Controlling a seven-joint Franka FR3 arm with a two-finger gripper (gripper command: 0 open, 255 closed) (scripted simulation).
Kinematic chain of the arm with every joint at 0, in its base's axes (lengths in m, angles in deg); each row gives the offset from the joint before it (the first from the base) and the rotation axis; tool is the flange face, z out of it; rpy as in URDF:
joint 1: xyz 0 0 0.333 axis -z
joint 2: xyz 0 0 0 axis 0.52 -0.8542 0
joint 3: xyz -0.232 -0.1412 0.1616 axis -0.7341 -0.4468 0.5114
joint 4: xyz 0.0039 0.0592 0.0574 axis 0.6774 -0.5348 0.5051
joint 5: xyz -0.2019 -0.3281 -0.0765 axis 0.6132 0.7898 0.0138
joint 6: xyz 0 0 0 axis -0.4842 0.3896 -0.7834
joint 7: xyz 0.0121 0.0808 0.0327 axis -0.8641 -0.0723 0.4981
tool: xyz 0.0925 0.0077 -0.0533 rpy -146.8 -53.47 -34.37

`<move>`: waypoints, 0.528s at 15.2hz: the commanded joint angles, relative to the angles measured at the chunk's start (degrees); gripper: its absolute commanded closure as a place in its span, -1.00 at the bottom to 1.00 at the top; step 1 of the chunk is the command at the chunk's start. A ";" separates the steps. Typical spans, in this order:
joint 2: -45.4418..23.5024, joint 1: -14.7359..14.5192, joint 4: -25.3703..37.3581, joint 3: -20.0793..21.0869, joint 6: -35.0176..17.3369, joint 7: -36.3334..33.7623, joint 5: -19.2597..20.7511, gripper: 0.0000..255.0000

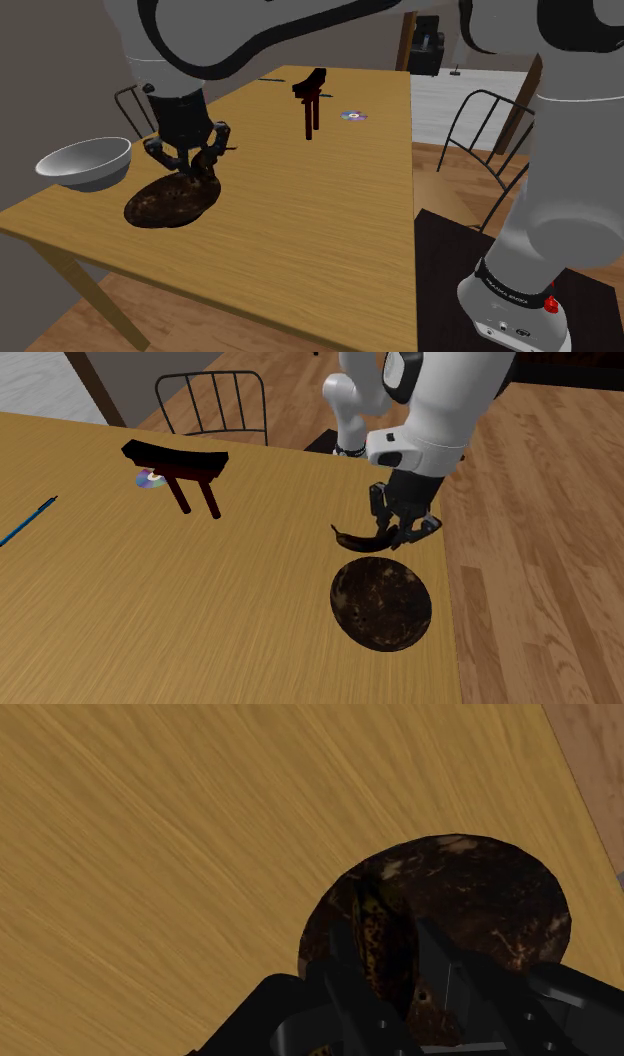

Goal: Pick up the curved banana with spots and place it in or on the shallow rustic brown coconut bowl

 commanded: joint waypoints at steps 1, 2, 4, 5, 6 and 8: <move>-6.18 -3.24 8.23 -0.40 3.27 -1.70 3.46 1.00; -9.24 -5.12 12.53 -0.74 4.93 -2.27 4.99 1.00; -15.76 -9.50 22.43 -1.82 8.76 -2.78 7.85 1.00; -19.39 -12.07 28.39 -2.55 11.07 -2.67 9.23 1.00; -23.59 -15.11 35.68 -3.45 13.91 -2.19 10.66 1.00; -24.86 -15.94 37.17 -3.93 14.02 -2.12 10.92 1.00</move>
